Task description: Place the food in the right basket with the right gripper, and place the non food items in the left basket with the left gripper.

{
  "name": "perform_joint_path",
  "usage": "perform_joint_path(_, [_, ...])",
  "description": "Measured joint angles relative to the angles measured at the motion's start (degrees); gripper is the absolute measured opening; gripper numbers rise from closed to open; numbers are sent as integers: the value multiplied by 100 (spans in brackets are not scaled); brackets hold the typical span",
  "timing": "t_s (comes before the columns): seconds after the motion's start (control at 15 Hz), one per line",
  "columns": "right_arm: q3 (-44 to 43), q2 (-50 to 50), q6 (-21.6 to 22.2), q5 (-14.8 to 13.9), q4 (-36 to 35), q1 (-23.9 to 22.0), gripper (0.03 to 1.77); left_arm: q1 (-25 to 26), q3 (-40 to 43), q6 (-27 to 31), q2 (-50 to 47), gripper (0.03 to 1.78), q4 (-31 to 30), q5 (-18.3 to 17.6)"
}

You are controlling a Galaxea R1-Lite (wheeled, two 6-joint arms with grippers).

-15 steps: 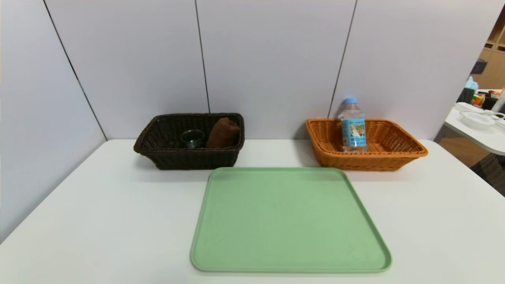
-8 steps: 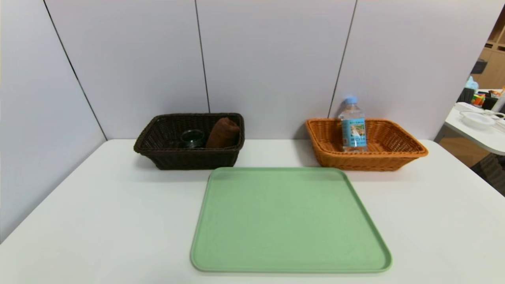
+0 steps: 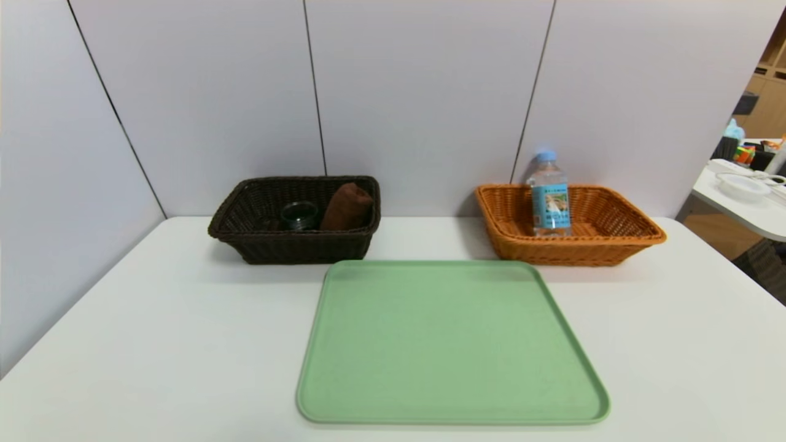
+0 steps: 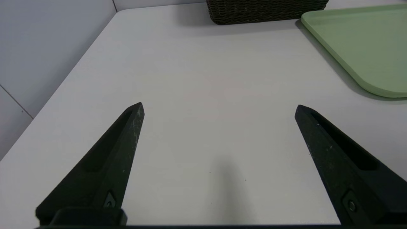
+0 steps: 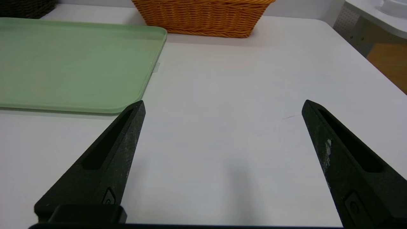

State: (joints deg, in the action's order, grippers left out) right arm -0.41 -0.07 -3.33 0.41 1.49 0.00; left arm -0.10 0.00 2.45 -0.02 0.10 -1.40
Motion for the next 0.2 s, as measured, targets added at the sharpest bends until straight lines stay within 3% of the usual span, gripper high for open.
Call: perform_joint_path(0.2, [12,0,69,7,-87,0,170,0,0,0,0,169,0,2])
